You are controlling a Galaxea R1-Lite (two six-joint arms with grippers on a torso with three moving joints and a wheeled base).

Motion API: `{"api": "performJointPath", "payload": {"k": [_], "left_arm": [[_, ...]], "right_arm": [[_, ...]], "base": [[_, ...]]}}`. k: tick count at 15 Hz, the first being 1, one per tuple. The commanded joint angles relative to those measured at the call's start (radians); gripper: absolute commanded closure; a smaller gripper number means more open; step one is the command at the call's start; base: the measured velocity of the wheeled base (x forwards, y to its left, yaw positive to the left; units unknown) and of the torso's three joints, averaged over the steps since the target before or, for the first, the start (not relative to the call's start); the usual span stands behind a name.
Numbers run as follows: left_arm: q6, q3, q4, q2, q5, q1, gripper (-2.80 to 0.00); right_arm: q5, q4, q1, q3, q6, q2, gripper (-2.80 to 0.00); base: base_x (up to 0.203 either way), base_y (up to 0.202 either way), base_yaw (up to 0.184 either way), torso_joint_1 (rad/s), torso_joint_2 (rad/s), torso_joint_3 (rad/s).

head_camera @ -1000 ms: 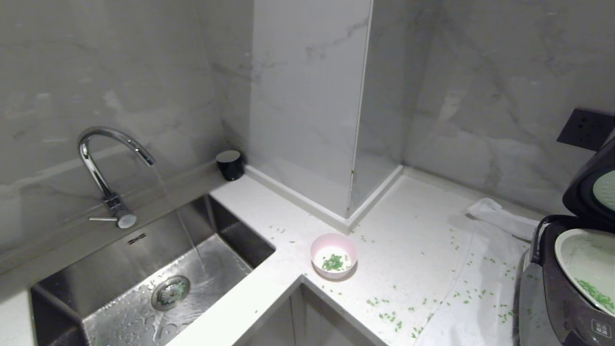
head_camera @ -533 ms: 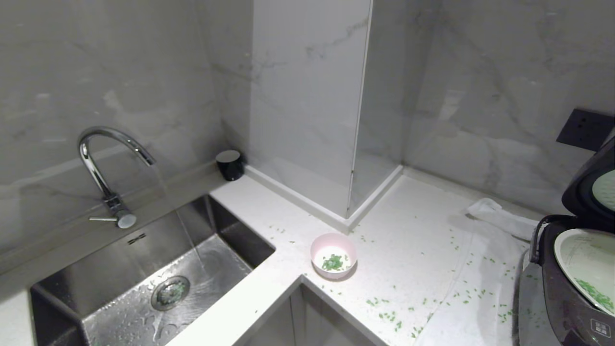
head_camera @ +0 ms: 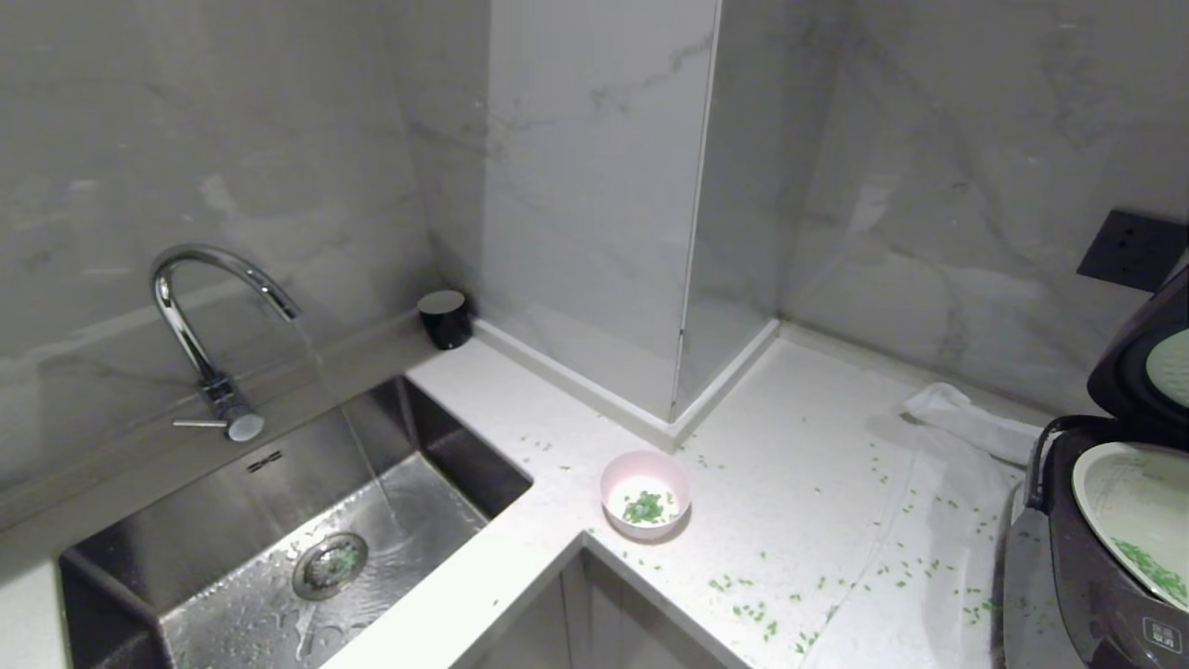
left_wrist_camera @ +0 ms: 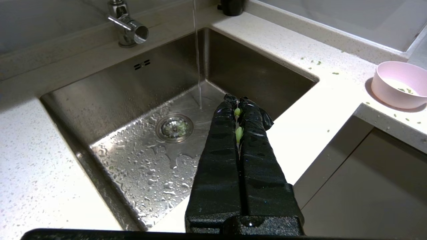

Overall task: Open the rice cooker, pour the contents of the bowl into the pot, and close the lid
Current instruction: Pick up the bowl on the table

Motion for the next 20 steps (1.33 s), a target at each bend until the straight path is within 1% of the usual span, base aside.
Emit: {"api": "performJointPath", "payload": {"k": [1, 5, 6, 10, 12, 14, 15, 17, 18, 20], "left_arm": [[0.000, 0.000, 0.000, 0.000, 0.001, -0.001, 0.00], [0.003, 0.000, 0.002, 0.000, 0.001, 0.000, 0.00], [0.003, 0.000, 0.002, 0.000, 0.001, 0.000, 0.00], [-0.003, 0.001, 0.000, 0.000, 0.002, 0.002, 0.00], [-0.005, 0.000, 0.000, -0.001, 0.004, 0.002, 0.00], [-0.005, 0.000, 0.000, -0.002, 0.004, 0.002, 0.00], [-0.008, -0.009, -0.001, -0.002, 0.005, 0.003, 0.00], [-0.041, -0.103, 0.003, 0.025, -0.004, 0.003, 0.00], [-0.056, -0.139, 0.001, 0.081, -0.013, 0.003, 0.00], [-0.088, -0.221, -0.022, 0.261, -0.045, 0.001, 0.00]], "right_arm": [[0.005, 0.008, 0.002, 0.011, 0.021, 0.000, -2.80], [0.005, 0.009, 0.002, 0.011, 0.027, 0.001, -2.80], [0.007, 0.010, 0.002, 0.010, 0.024, 0.001, 0.00], [0.001, 0.004, 0.002, 0.013, 0.035, 0.000, 0.00], [-0.002, 0.004, 0.002, 0.013, 0.048, 0.000, 0.00], [-0.004, 0.003, 0.002, 0.013, 0.079, 0.000, 0.00], [-0.004, 0.003, 0.002, 0.013, 0.079, 0.000, 0.00], [-0.005, 0.003, 0.002, 0.013, 0.078, 0.000, 0.00], [-0.004, 0.003, 0.002, 0.013, 0.078, 0.000, 0.00], [-0.004, 0.003, 0.002, 0.013, 0.079, 0.000, 0.00]], "base": [[0.000, 0.000, 0.000, 0.000, 0.00, 0.000], [0.000, 0.000, 0.000, 0.000, 0.00, 0.000], [0.000, 0.000, 0.000, 0.000, 0.00, 0.000], [0.000, 0.000, 0.000, 0.000, 0.00, 0.000], [0.000, 0.000, 0.000, 0.000, 0.00, 0.000], [0.000, 0.000, 0.000, 0.000, 0.00, 0.000], [0.000, 0.000, 0.000, 0.000, 0.00, 0.000], [0.000, 0.000, 0.000, 0.000, 0.00, 0.000], [0.000, 0.000, 0.000, 0.000, 0.00, 0.000], [0.000, 0.000, 0.000, 0.000, 0.00, 0.000]]}}
